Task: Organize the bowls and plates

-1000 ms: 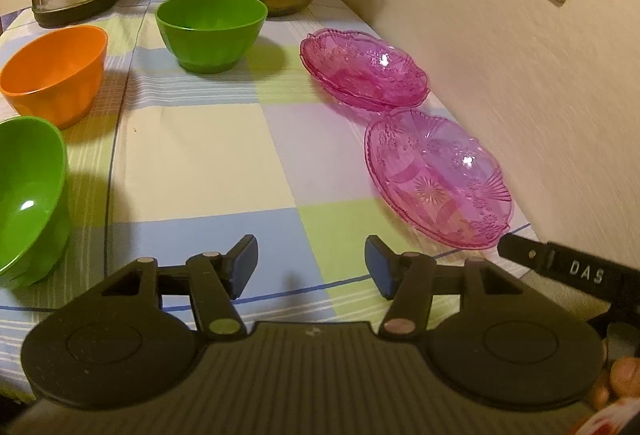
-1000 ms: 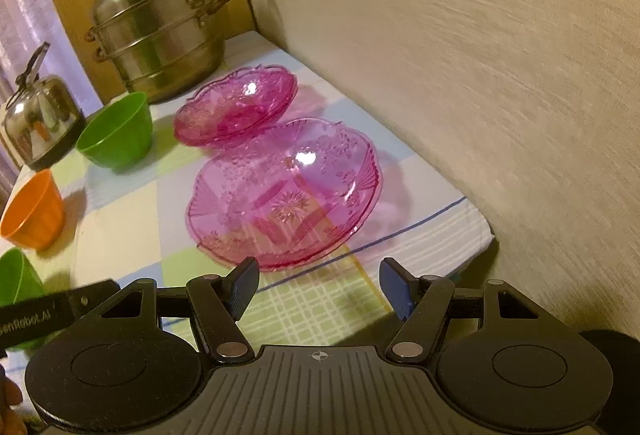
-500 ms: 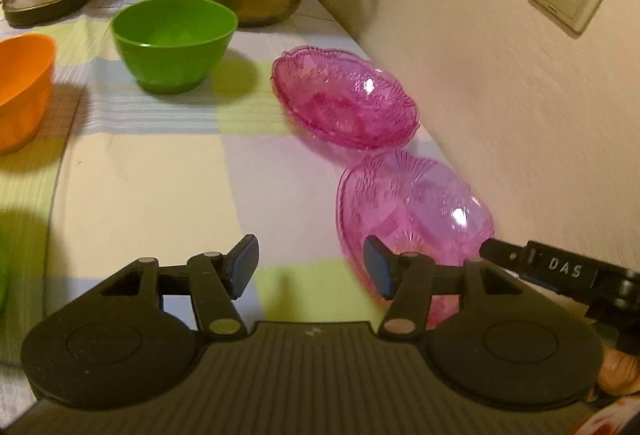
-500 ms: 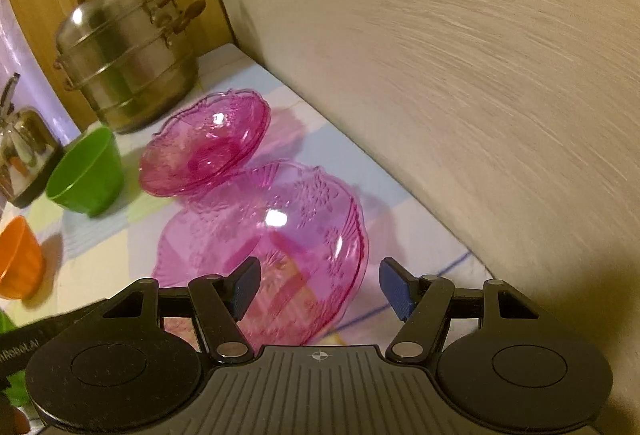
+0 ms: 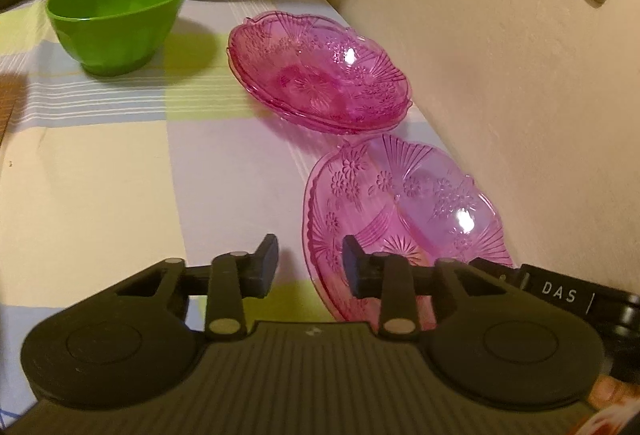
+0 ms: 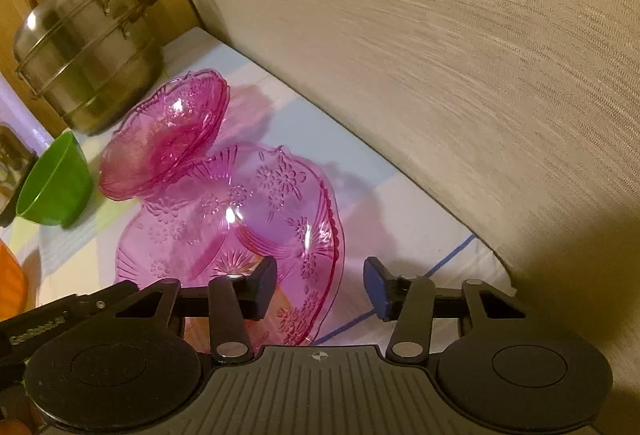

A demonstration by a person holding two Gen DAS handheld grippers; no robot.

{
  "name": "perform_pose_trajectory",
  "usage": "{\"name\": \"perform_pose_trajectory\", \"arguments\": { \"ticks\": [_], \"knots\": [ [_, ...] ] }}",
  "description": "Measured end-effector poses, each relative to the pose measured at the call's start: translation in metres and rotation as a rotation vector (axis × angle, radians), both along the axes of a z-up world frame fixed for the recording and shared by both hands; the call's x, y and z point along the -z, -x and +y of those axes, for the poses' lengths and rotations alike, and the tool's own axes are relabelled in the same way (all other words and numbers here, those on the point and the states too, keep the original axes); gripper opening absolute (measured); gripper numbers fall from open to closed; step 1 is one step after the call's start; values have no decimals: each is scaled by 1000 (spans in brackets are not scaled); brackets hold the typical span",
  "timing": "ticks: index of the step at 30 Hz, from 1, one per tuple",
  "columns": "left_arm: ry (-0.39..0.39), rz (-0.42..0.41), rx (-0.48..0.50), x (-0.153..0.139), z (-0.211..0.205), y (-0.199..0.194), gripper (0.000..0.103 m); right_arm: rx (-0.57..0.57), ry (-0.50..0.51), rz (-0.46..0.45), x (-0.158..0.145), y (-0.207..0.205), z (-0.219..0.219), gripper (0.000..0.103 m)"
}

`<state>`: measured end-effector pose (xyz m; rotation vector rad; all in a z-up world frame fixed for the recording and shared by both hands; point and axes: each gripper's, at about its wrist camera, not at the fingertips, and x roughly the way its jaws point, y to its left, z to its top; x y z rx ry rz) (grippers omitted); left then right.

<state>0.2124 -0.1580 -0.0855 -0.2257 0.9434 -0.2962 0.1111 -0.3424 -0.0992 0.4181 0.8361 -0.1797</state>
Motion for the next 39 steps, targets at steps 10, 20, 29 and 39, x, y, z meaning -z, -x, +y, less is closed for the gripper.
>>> {"name": "perform_pose_trajectory", "arguments": {
  "ticks": [10, 20, 29, 39],
  "knots": [
    [-20, -8, 10, 1, -2, -2, 12, 5, 23, 3, 0, -1, 3, 17],
    [-29, -19, 1, -6, 2, 7, 9, -18, 23, -5, -3, 2, 5, 14],
    [-35, -35, -27, -20, 17, 21, 9, -84, 66, -47, -12, 15, 21, 13],
    [-38, -64, -81, -37, 39, 38, 9, -159, 64, -110, -19, 27, 40, 13]
  ]
}}
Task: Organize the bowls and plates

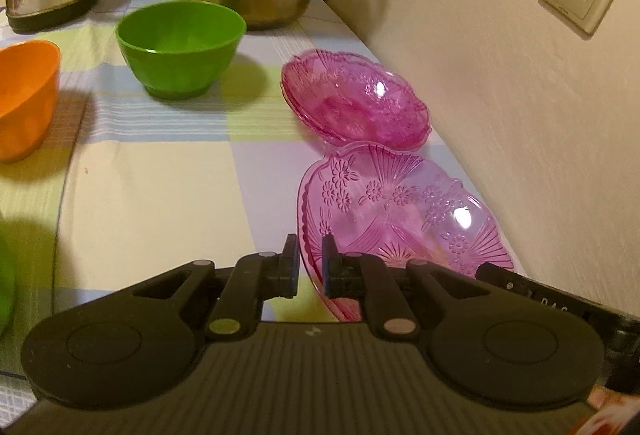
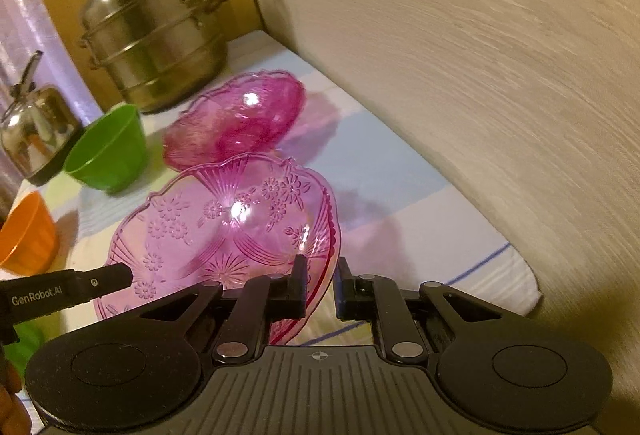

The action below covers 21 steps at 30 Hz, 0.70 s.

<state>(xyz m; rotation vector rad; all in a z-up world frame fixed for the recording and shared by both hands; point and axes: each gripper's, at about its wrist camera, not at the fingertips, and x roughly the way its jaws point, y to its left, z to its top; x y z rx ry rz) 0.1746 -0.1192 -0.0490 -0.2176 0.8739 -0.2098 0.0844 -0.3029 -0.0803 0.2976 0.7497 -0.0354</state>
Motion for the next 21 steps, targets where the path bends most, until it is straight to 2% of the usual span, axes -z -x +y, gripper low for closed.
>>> {"name": "perform_pose_trajectory", "arguments": {
  "ticks": [11, 21],
  "knots": [
    [-14, -37, -15, -15, 10, -9, 9, -16, -16, -41, -8, -9, 9, 13],
    [-37, -87, 2, -30, 5, -42, 9, -10, 25, -105, -31, -34, 14, 13]
  ]
}}
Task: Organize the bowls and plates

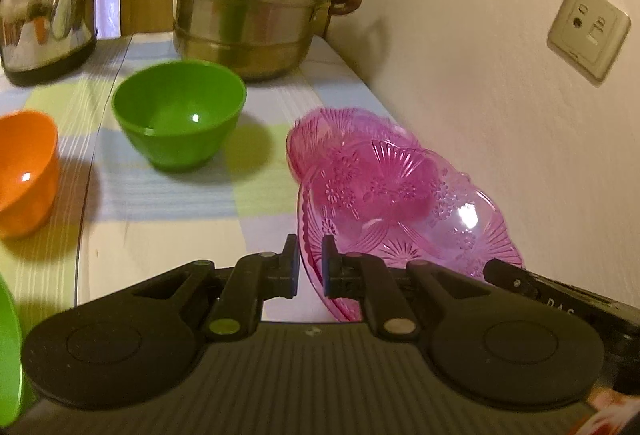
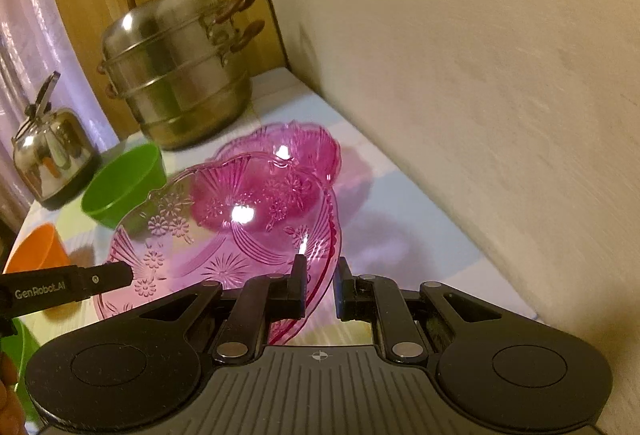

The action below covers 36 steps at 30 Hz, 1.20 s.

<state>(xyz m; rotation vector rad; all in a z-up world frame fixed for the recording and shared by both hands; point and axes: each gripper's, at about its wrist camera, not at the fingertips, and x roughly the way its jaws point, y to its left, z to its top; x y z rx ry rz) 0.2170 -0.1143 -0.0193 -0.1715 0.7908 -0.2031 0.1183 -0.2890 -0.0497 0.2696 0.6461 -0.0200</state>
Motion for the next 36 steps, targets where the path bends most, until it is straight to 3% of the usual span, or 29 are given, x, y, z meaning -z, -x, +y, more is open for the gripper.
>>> {"name": "perform_pose_trajectory", "arguments": {
  "ticks": [8, 20, 36],
  "knots": [
    [-14, -30, 26, -8, -11, -48, 9, 8, 22, -37, -8, -41, -6, 13],
    [-18, -25, 26, 12, -16, -118, 11, -19, 53, -46, -3, -113, -13, 13],
    [-31, 15, 30, 47, -17, -140, 12, -43, 102, 36, 22, -152, -9, 14]
  ]
}}
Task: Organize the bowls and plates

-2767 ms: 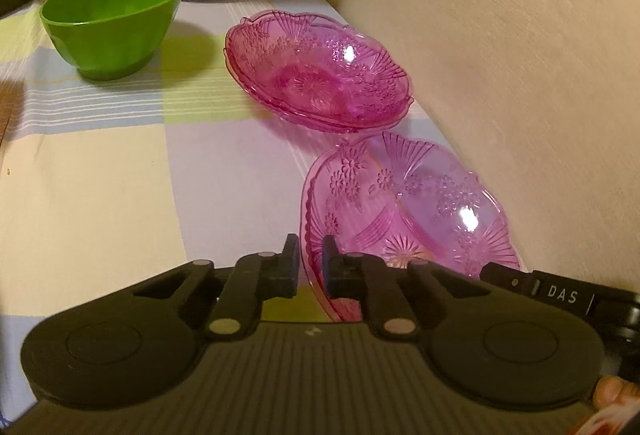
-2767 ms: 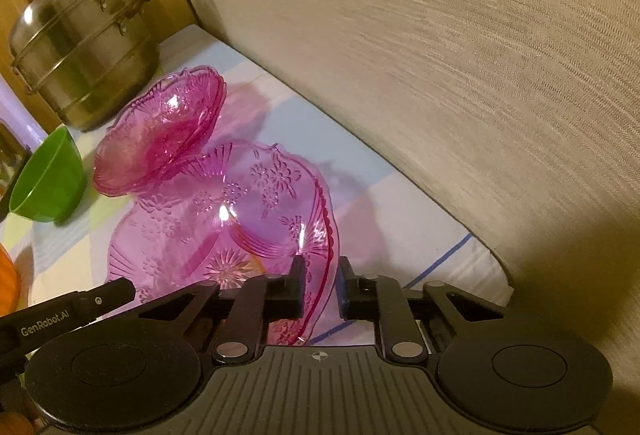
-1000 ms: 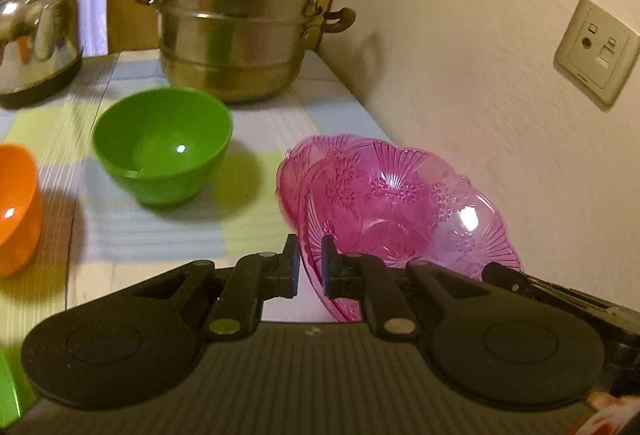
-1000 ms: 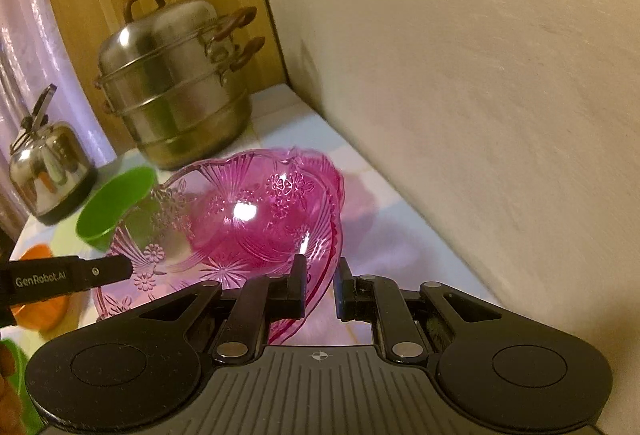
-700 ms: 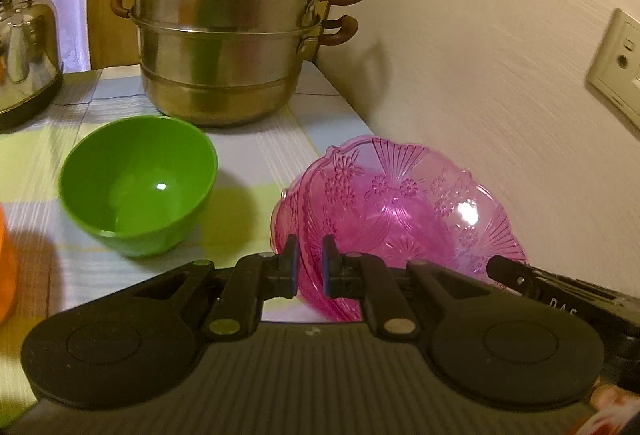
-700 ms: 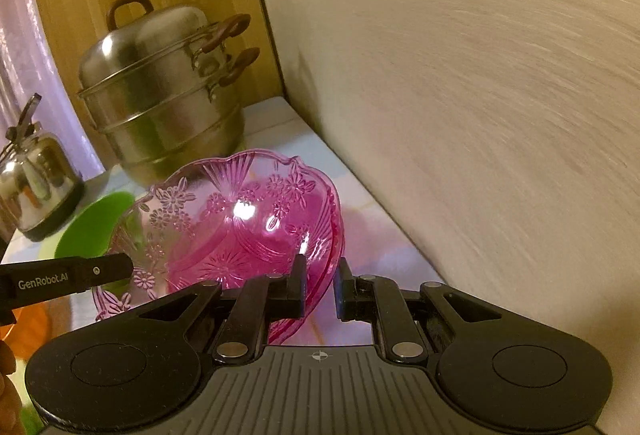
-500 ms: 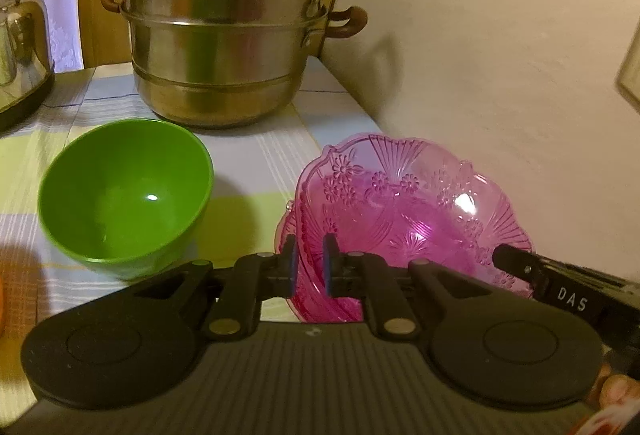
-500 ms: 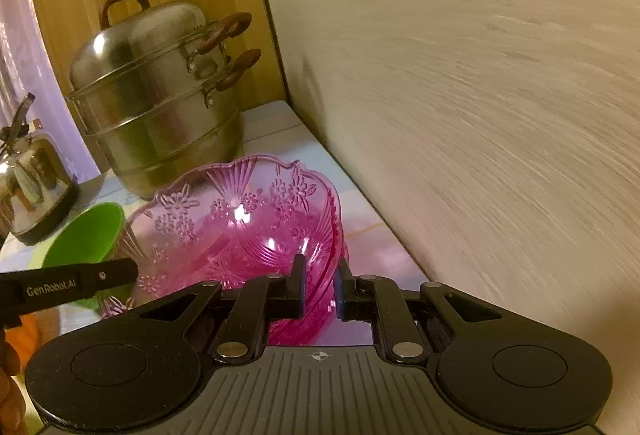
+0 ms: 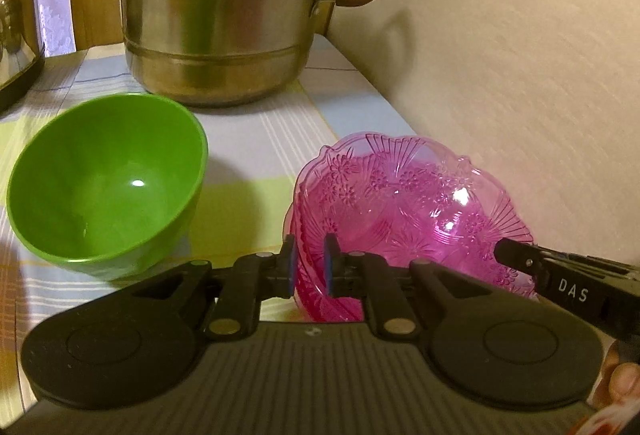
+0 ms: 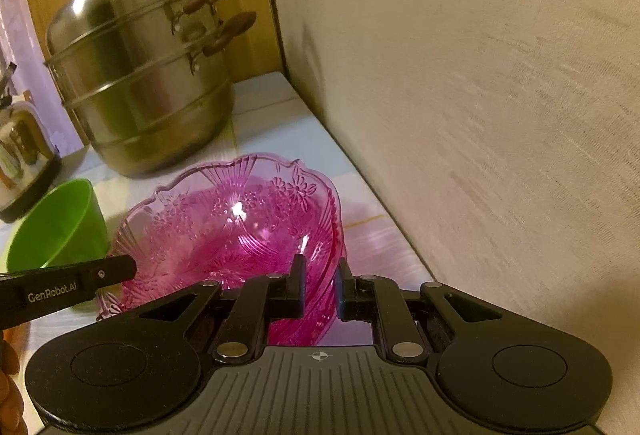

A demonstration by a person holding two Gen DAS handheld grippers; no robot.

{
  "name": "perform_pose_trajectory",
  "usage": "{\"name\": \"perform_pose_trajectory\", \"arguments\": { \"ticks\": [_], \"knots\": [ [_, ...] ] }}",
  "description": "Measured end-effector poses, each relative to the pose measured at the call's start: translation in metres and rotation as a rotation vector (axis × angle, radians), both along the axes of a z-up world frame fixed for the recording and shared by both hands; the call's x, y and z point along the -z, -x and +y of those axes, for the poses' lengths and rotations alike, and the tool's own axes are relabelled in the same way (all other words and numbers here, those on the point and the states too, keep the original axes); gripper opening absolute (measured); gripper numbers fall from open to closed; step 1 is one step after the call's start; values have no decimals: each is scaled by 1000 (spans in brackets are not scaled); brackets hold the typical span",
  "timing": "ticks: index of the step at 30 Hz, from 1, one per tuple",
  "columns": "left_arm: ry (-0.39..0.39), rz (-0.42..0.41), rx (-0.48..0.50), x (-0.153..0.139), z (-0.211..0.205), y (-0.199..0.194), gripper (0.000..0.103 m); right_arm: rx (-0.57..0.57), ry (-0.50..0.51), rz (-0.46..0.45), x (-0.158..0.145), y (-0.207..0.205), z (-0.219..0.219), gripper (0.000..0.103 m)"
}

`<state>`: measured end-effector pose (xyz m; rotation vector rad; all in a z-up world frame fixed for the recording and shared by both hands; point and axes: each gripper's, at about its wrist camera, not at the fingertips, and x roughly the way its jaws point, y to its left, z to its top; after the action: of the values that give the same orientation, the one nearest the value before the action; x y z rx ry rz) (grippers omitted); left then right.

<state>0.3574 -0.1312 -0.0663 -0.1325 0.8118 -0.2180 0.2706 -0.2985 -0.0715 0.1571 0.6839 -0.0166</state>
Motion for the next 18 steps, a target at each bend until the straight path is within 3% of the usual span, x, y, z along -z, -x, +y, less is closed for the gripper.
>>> {"name": "perform_pose_trajectory", "arguments": {
  "ticks": [6, 8, 9, 10, 12, 18],
  "knots": [
    [-7, -9, 4, 1, -1, -2, 12, -1, 8, 3, 1, -4, 1, 14],
    [-6, -16, 12, 1, -2, -1, 17, -1, 14, 0, 2, -4, 1, 14],
    [-6, -21, 14, 0, -2, 0, 22, -1, 15, 0, 2, -4, 1, 19],
    [-6, -25, 15, 0, -2, 1, 23, 4, 12, -3, 2, -4, 1, 36],
    [-5, -30, 9, -2, -1, 4, 24, 11, -31, -27, 1, -2, -4, 55],
    [11, -54, 3, -14, 7, 19, 26, 31, -61, -50, -5, 4, -9, 56]
  ]
}}
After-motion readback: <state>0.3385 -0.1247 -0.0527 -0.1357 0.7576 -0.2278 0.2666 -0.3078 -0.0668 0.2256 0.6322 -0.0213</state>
